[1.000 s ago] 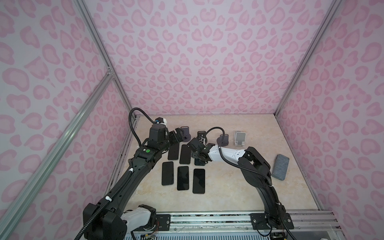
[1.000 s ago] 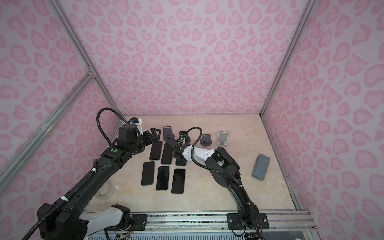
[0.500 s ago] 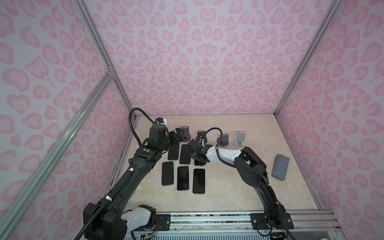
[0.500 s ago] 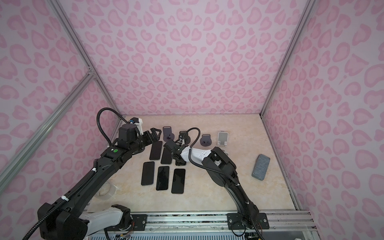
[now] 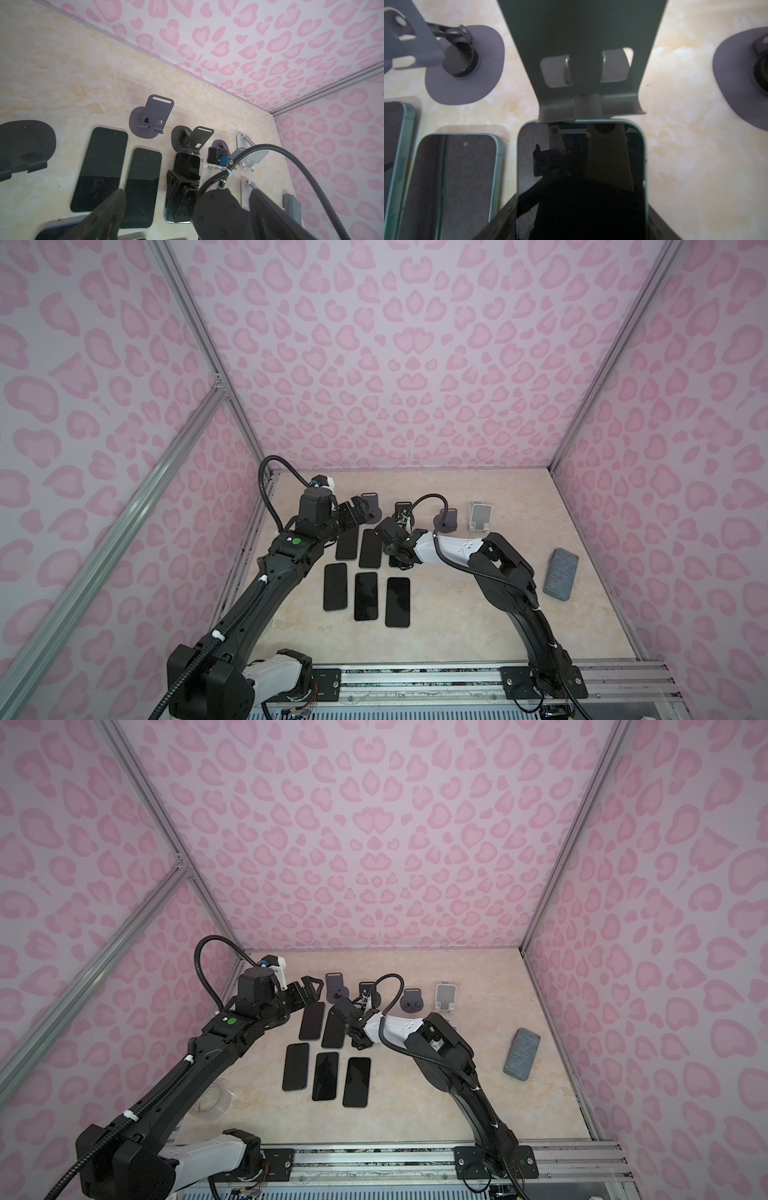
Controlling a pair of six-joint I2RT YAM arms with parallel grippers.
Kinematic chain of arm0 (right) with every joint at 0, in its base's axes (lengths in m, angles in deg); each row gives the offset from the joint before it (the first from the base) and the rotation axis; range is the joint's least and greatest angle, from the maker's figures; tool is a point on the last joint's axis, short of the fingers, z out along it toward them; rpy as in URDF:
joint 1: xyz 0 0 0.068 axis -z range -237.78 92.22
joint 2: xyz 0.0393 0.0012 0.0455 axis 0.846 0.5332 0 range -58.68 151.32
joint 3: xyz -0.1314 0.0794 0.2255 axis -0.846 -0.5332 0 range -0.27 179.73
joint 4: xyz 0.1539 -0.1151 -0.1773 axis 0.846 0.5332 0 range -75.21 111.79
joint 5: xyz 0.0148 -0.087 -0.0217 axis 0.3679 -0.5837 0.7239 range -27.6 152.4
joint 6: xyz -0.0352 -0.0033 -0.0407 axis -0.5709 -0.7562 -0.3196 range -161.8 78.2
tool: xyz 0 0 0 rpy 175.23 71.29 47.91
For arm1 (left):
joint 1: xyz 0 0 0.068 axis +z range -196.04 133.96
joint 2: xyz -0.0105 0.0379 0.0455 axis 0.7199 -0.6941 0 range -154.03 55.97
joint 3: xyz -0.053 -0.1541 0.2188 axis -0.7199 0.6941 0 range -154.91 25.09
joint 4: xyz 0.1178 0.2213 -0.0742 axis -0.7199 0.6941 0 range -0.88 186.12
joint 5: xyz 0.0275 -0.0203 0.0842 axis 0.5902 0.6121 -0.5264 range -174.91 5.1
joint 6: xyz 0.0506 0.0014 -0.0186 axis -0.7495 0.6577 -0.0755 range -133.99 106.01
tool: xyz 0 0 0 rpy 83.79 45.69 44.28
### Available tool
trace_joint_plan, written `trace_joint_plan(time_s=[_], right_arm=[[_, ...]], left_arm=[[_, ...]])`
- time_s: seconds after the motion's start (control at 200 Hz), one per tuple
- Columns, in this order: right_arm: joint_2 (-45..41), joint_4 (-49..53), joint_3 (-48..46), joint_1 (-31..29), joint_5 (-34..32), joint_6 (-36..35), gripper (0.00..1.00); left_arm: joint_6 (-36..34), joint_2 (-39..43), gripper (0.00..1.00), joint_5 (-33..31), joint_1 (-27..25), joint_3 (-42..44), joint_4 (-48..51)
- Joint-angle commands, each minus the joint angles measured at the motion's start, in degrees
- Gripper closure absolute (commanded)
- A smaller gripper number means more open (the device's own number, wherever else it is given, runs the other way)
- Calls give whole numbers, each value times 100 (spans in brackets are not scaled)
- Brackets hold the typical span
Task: Remove the phone from the phone stand
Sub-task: 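Lower the held phone flat onto the table next to the other phones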
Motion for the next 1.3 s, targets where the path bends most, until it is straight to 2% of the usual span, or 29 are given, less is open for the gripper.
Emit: trace_joint_plan(time_s=[0.0,0.835,1.295], right_arm=[[89,301,-150,21,447,114,28],[-174,-298,-829,-76,938,246,25],[-283,-290,-894,-119,921,263,24]], left_arm=[[34,-15,4,33,14,0,-139],[43,11,4,60,42,0,-157],[51,2,4,85,51,14,-158]])
